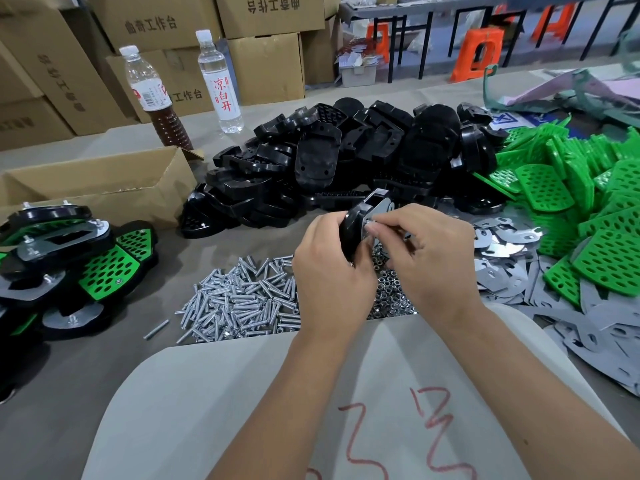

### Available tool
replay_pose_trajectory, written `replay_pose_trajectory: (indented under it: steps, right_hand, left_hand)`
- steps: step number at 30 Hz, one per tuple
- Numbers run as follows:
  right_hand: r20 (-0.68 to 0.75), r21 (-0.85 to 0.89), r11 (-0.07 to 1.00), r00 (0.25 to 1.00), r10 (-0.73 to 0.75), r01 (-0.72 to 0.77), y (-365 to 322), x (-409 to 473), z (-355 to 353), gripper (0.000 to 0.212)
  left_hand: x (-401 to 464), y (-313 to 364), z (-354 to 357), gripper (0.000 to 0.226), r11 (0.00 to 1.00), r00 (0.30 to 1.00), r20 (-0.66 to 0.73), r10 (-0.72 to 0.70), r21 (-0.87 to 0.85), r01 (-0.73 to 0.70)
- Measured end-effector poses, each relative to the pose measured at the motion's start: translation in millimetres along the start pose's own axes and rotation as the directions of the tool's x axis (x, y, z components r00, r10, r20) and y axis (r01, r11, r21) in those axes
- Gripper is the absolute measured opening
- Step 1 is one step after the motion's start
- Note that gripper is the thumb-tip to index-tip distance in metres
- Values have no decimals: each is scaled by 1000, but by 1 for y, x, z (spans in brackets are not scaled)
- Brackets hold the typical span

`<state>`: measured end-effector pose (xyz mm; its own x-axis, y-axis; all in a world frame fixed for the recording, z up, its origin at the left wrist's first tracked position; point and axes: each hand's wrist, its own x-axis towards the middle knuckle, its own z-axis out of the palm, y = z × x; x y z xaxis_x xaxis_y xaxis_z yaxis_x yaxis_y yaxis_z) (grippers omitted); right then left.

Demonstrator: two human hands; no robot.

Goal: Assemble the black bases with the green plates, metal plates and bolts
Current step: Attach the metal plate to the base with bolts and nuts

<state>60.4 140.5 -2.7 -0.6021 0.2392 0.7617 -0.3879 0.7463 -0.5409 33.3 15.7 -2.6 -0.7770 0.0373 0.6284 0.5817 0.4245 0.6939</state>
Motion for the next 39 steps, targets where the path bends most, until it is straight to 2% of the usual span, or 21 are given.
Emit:
replay_pose_trajectory:
  steps: [11,17,19,22,25,29,31,35,39]
  right_hand:
    - [65,-47,999,998,18,-15,-9,2,0,37]
    - [181,-63,997,983,-29,41,-3,1,-2,23]
    - [150,-62,998,988,-17,27,0,1,-2,21]
    - [80,-59,998,997,12,-8,-2,0,-3,6]
    - [77,-72,997,997,-22,28,-4,0,0,7]
    - [12,-85,996,1000,-2,3,-6,1,0,29]
    - [57,-77,997,998,6,-2,-6,1,-1,33]
    - [207,-49,998,977,-40,51,-4,1,-4,21]
    - [146,-83,996,989,-7,19,0,1,-5,15]
  left_hand:
    - [-2,3,0,17,998,999,2,48,31,-48]
    - [-1,2,-1,15,1000,1000,-1,15,20,-15]
    - [-2,2,-1,15,999,1000,-2,20,26,-20]
    - [-1,0,-1,15,1000,1000,-7,25,18,-25]
    - [-1,-1,0,14,1000,1000,-10,27,3,-27]
    - [-3,2,1,18,998,999,-1,48,34,-48]
    - [-3,2,1,17,999,999,2,36,32,-36]
    - [-2,1,0,14,1000,1000,-8,12,12,-12]
    - [-2,2,0,13,999,1000,1,22,28,-22]
